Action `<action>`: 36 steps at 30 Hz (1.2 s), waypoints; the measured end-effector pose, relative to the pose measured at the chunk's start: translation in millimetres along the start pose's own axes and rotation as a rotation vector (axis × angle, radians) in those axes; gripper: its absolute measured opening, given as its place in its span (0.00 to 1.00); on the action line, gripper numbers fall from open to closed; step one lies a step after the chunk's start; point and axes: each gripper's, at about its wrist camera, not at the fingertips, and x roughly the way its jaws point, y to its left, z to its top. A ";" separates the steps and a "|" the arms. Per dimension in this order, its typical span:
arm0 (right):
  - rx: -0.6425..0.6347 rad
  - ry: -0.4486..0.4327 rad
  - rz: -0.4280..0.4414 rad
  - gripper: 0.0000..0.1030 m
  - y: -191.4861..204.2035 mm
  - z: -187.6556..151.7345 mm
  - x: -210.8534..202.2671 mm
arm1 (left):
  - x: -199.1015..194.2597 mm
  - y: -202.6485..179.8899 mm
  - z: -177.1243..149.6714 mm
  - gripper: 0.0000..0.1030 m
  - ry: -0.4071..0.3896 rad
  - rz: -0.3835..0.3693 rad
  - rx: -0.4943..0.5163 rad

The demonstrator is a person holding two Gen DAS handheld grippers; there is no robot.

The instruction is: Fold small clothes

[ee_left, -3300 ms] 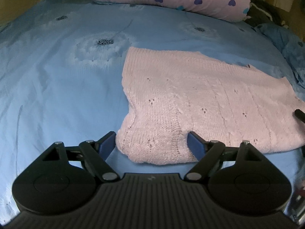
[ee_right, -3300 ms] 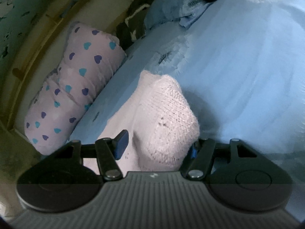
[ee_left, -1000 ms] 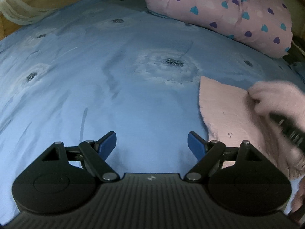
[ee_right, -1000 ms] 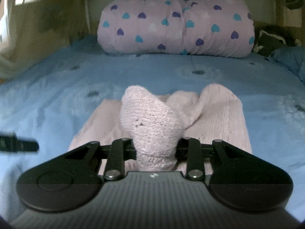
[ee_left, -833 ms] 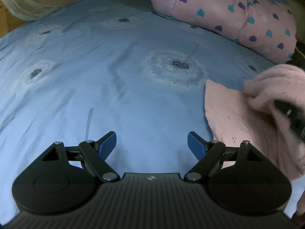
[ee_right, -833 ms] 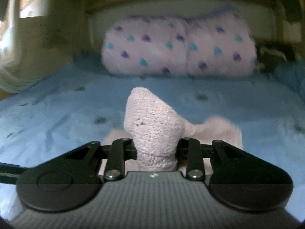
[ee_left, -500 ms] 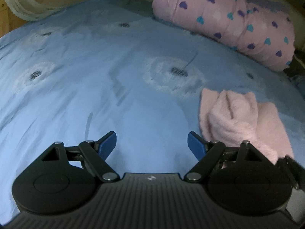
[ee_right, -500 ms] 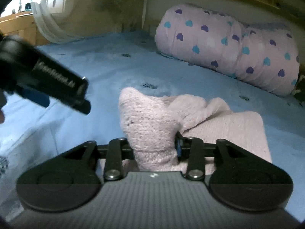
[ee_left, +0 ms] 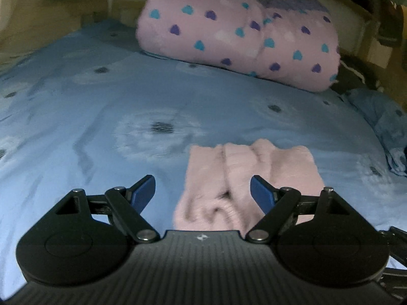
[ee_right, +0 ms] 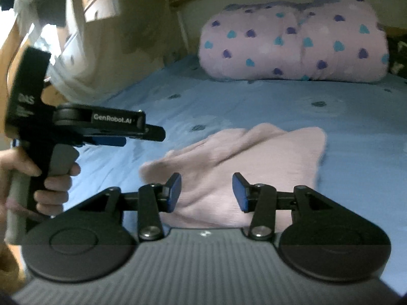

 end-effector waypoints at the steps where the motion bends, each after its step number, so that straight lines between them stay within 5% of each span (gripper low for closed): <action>1: 0.024 -0.010 -0.011 0.47 -10.0 -0.8 -5.0 | 9.1 -5.5 3.4 0.83 0.011 -0.003 0.006; 6: 0.174 -0.047 -0.125 0.50 -51.5 -8.7 -0.7 | 56.2 -17.5 18.0 0.74 0.074 -0.008 -0.016; 13: 0.286 -0.087 -0.150 0.50 -76.3 -25.9 12.7 | 111.5 -16.7 21.2 0.68 0.161 -0.015 -0.097; 14: 0.294 -0.092 -0.147 0.50 -78.3 -27.4 14.1 | 115.9 -16.4 20.2 0.61 0.166 -0.021 -0.105; 17: 0.318 -0.108 -0.135 0.50 -85.2 -35.2 13.9 | 119.3 -13.7 17.1 0.14 0.154 -0.072 -0.136; 18: 0.324 -0.114 -0.130 0.50 -87.2 -37.5 11.8 | 115.6 -13.3 16.9 0.11 0.139 -0.087 -0.143; 22: 0.344 -0.131 -0.114 0.50 -90.5 -40.9 10.8 | 80.3 -2.2 20.2 0.09 0.019 -0.100 -0.183; 24: 0.332 -0.138 -0.117 0.50 -89.9 -40.3 10.3 | 72.5 9.4 22.8 0.09 -0.018 -0.046 -0.184; 27: 0.306 -0.146 -0.131 0.50 -86.9 -40.9 9.1 | 89.6 30.7 18.8 0.09 0.038 0.027 -0.206; 30: 0.292 -0.135 -0.127 0.50 -83.4 -42.2 11.4 | 106.1 35.4 5.8 0.10 0.108 0.018 -0.178; 36: 0.285 -0.117 -0.139 0.50 -78.6 -41.5 11.0 | 82.1 40.1 4.8 0.13 0.084 -0.041 -0.202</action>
